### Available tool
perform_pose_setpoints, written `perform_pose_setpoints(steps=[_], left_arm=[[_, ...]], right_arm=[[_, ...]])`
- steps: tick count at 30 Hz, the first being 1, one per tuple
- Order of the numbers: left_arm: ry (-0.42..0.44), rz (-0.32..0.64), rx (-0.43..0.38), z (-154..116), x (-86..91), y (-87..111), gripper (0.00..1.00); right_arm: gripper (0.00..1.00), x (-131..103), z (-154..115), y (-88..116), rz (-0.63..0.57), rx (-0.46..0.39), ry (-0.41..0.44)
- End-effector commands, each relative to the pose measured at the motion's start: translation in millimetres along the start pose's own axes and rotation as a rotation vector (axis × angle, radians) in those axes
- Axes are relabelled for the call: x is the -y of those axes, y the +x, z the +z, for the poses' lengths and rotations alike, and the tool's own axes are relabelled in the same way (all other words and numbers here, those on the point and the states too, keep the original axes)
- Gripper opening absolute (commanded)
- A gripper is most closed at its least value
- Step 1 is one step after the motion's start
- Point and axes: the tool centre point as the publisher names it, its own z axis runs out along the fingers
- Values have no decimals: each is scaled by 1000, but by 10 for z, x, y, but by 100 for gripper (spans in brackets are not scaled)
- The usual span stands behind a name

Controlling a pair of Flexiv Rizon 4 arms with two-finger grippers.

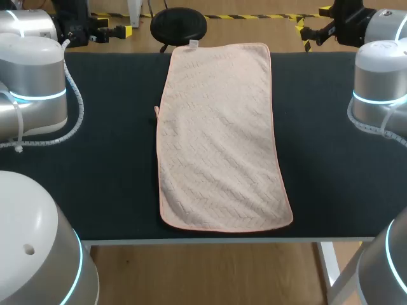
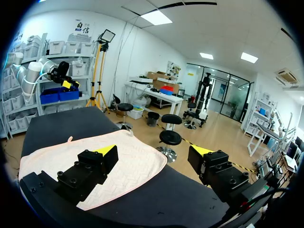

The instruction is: Fold the towel

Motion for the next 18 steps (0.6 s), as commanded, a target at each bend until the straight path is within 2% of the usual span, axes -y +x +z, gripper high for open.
perform_pose_setpoints(steps=[1,14,15,16,17,18], left_arm=[[4,1,2,6,-12,2,100],[4,1,2,6,-12,2,100],[-73,68,-5,54,-15,21,100],[-126,128,-23,96,-23,37,100],[-202,212,-35,139,-24,62,100],[-289,291,-52,190,-33,82,100]], right_arm=[[100,1,3,-4,0,-1,0],[100,1,3,-4,0,-1,0],[100,-5,37,5,-64,-39,45],[100,-9,89,19,-138,-95,126],[100,-7,134,27,-255,-92,218],[100,-13,176,46,-346,-135,281]])
